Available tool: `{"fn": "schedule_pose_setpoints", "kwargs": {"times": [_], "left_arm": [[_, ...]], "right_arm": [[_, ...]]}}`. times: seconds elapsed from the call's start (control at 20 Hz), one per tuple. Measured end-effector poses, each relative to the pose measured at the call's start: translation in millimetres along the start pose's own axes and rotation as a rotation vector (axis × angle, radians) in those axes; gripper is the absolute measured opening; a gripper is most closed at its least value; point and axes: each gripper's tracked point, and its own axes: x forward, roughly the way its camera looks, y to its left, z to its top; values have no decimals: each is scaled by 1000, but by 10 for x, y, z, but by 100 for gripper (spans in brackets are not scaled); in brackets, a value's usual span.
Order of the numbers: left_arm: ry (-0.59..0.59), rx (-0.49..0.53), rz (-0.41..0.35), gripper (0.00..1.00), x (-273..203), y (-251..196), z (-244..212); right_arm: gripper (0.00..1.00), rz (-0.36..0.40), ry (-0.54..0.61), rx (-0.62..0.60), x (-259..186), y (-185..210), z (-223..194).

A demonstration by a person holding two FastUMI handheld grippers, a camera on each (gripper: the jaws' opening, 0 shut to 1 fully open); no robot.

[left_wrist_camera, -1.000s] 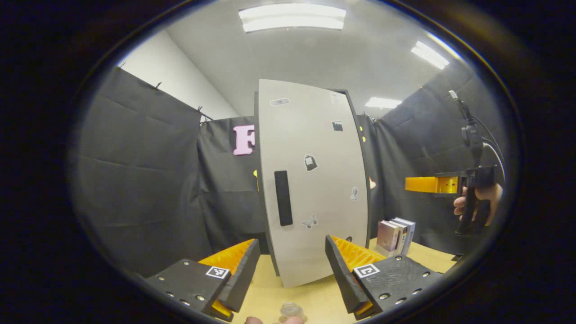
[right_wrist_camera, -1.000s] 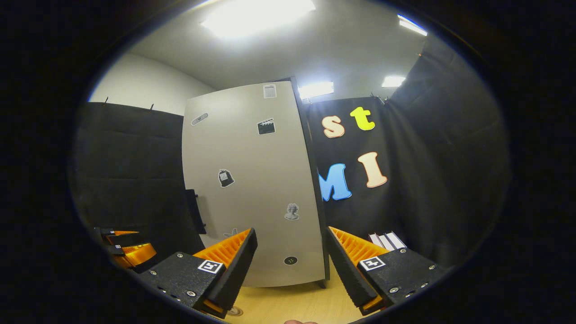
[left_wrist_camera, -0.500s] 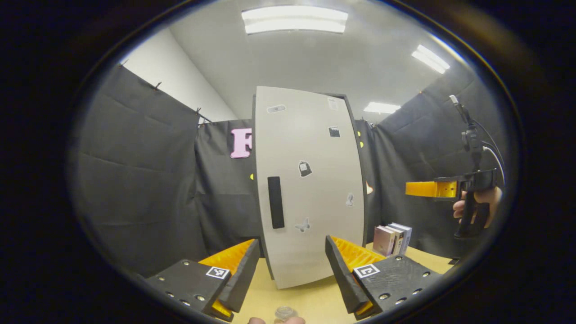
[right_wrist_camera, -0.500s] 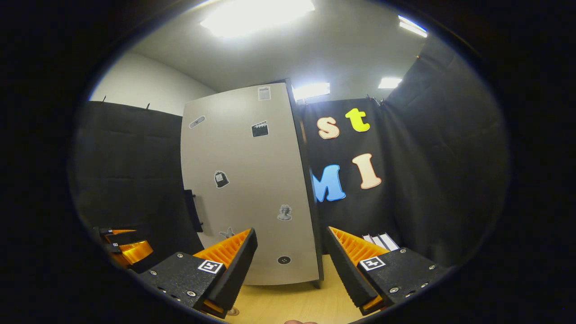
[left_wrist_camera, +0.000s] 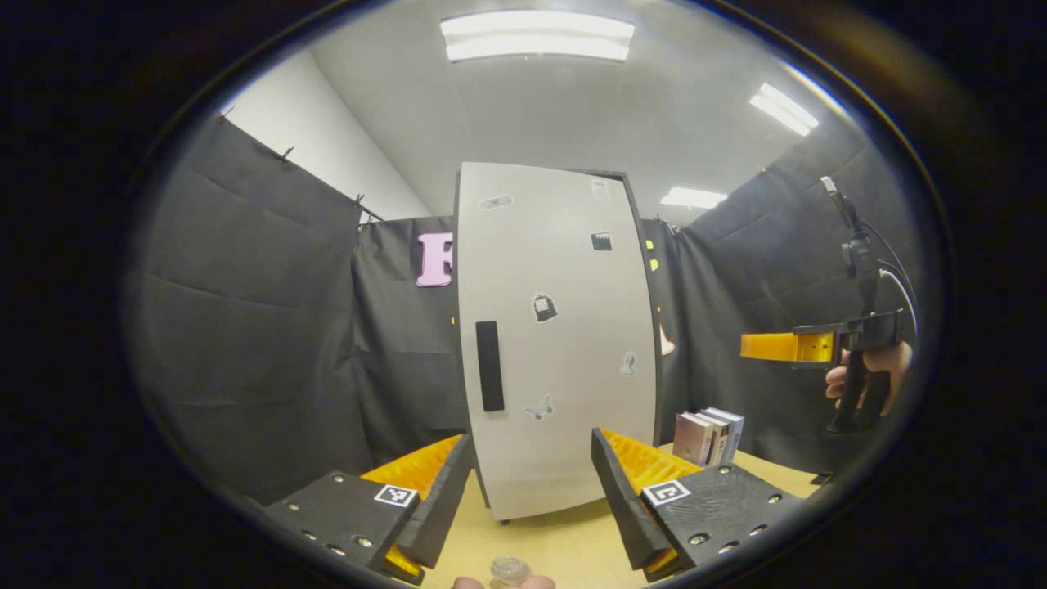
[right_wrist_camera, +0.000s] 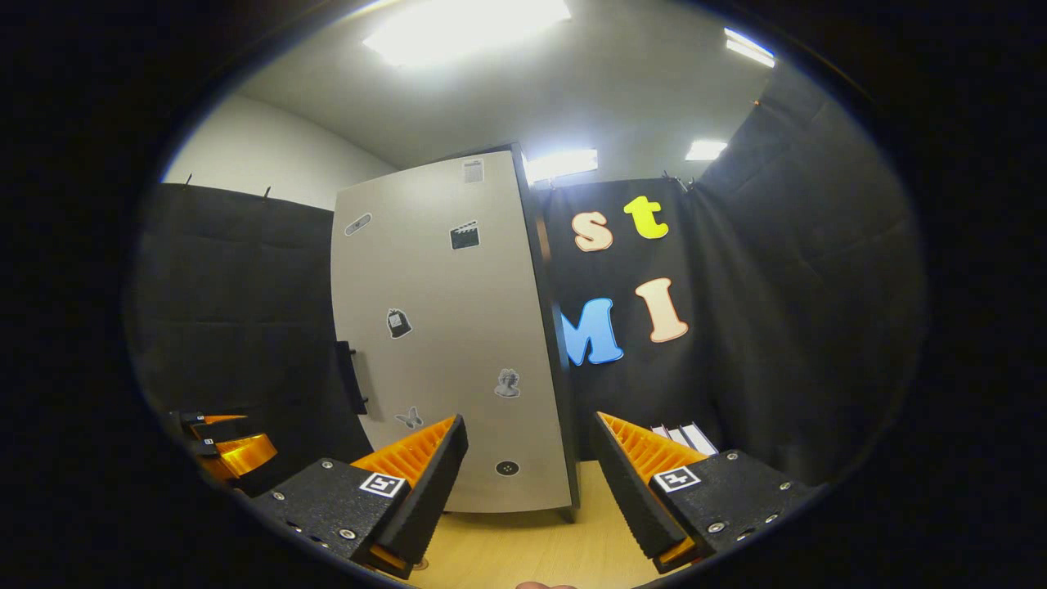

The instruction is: Open the cabinet door with the right hand, grasp the bottle in the cabinet with the left hand and place it on the coaster, then close the cabinet door with the right hand.

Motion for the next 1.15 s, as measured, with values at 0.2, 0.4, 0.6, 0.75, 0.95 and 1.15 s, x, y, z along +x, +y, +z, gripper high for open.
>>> {"fn": "schedule_pose_setpoints", "kwargs": {"times": [0.2, 0.4, 0.6, 0.75, 0.95, 1.15], "left_arm": [[11, -11, 8, 84, -8, -122, -33], [17, 5, 6, 84, 63, -126, -19], [30, -26, 33, 84, 166, -6, -27], [35, -19, 64, 84, 230, 138, -27], [61, -48, 101, 84, 332, 284, -91], [57, -29, 120, 89, 461, 380, -66]], "right_arm": [[94, 21, -5, -26, -57, -6, -4], [94, 13, -6, -7, -74, 28, 8], [94, -22, -26, -17, -60, 25, 39], [94, -24, -34, -15, -37, 140, 38], [94, -34, -43, -26, 21, 263, 10], [94, -43, -31, -35, 102, 420, -51]]}}
